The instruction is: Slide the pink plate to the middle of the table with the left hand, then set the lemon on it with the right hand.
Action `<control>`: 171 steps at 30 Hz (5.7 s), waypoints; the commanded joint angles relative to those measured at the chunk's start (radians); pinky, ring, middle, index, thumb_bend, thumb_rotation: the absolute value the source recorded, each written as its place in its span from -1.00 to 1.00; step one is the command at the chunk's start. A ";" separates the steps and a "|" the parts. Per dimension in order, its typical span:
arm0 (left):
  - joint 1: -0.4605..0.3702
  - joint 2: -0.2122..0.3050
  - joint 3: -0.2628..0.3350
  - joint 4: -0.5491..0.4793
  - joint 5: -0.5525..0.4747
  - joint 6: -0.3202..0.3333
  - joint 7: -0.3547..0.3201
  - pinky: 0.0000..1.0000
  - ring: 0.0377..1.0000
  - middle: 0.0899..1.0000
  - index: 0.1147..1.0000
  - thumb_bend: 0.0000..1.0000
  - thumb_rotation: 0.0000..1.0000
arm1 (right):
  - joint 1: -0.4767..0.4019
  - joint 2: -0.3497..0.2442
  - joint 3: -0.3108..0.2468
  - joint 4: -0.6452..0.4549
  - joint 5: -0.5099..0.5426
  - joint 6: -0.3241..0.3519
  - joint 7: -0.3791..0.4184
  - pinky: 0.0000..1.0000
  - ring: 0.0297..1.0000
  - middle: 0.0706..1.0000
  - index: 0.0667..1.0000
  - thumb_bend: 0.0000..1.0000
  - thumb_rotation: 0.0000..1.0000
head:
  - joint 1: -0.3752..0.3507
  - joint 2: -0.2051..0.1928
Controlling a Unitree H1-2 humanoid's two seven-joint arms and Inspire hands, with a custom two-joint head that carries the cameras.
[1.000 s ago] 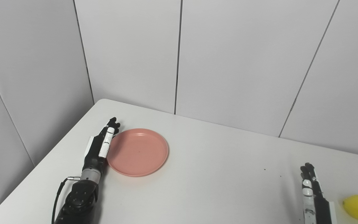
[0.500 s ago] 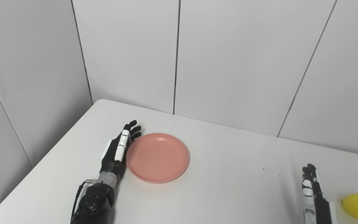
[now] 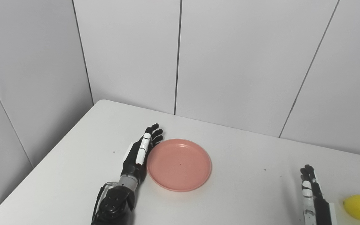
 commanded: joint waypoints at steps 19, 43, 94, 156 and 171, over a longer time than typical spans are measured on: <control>-0.036 -0.037 -0.052 -0.026 0.003 -0.009 -0.044 0.95 0.87 0.82 0.79 0.44 1.00 | -0.042 0.052 0.033 0.024 -0.057 -0.046 -0.044 0.93 0.85 0.84 0.82 0.41 1.00 | -0.255 0.096; 0.000 -0.103 -0.138 -0.076 0.020 0.002 -0.077 0.94 0.87 0.85 0.85 0.24 1.00 | -0.065 0.078 0.062 0.071 -0.085 -0.085 -0.073 0.81 0.84 0.85 0.82 0.32 0.99 | -0.424 0.123; -0.008 -0.095 -0.165 -0.025 0.047 -0.025 -0.126 0.98 0.92 0.90 0.89 0.37 1.00 | -0.102 -0.033 -0.107 -0.153 -0.595 0.195 -0.305 0.63 0.76 0.82 0.83 0.66 -0.25 | -0.754 0.100; -0.013 -0.082 -0.136 0.035 0.018 -0.105 -0.165 0.79 0.81 0.80 0.77 0.46 0.91 | -0.219 -0.209 -0.095 0.285 -0.517 0.315 -0.429 0.31 0.44 0.47 0.49 0.57 -0.89 | -0.782 0.088; -0.008 -0.084 -0.139 0.015 0.021 -0.095 -0.157 0.79 0.80 0.80 0.77 0.43 0.93 | -0.214 -0.195 -0.088 0.315 -0.484 0.205 -0.607 -0.55 -0.42 -0.22 -0.07 0.04 -1.00 | -0.772 0.092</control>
